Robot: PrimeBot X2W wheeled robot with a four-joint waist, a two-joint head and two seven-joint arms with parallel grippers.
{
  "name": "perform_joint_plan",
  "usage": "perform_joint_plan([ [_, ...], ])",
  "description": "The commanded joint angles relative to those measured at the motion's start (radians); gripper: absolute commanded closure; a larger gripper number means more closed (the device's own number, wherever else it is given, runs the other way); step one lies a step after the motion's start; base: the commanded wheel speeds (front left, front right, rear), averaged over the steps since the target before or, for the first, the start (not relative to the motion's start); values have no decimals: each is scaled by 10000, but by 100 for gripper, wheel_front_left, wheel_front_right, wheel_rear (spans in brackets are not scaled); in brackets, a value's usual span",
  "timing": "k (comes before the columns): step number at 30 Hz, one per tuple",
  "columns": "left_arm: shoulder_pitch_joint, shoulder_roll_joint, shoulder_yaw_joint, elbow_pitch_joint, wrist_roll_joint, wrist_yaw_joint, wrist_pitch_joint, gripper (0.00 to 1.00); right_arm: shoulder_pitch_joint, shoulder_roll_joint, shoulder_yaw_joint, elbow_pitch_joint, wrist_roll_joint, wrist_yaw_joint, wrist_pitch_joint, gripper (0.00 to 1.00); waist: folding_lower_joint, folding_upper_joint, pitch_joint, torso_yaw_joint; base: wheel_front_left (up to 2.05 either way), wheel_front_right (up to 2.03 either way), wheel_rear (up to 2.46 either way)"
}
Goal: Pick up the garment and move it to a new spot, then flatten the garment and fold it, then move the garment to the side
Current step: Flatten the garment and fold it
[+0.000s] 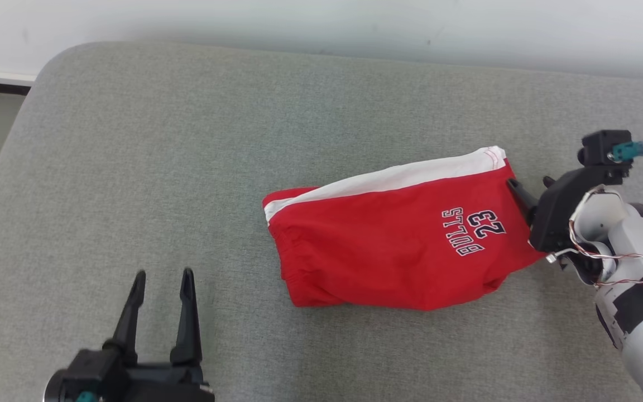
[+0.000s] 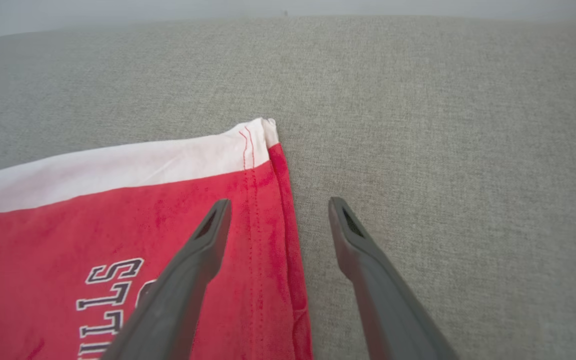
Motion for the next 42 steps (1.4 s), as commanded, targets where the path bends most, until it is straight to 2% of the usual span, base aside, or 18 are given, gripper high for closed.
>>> perform_joint_plan([
  [1, 251, -107, 118, -112, 192, -117, -24, 0, 85, -64, -107, 158, 20, -27, -90, 0, 2, 0, 57, 103, 0, 0, 0],
  [8, 751, -317, 406, -440, 704, -530, -25, 0, 213, 75, -369, 791, 72, -27, 0, 0, 2, 0, 230, 439, 0, 0, 0],
  [17, 906, -411, 668, -492, 812, -691, -25, 0, 940, 935, -55, 1426, 240, 30, 1207, 0, 2, 0, 223, 610, 0, 0, 0],
  [18, 921, -412, 664, -467, 806, -707, -25, 0, 1024, 959, 18, 1426, 207, 30, 1280, 47, 2, 0, 218, 609, 0, 0, 0],
  [19, 923, -413, 641, -459, 759, -704, -25, 0, 1079, 943, 95, 1446, 126, 30, 1310, 82, 2, 0, 215, 608, 0, 0, 0],
  [20, 938, -415, 600, -439, 692, -707, -25, 0, 1123, 916, 144, 1452, 94, 30, 1304, 100, 2, 0, 217, 609, 0, 0, 0],
  [33, 1069, -414, 492, -313, 457, -547, -26, 0, 970, 28, -528, 1894, -619, -48, -106, 100, 2, 0, -185, 529, 0, 0, 0],
  [42, 1338, -415, 374, -259, 328, -427, -26, 0, 1374, -662, -1132, 1971, -1295, -38, -1082, 100, 2, 0, -748, 141, 0, 0, 0],
])
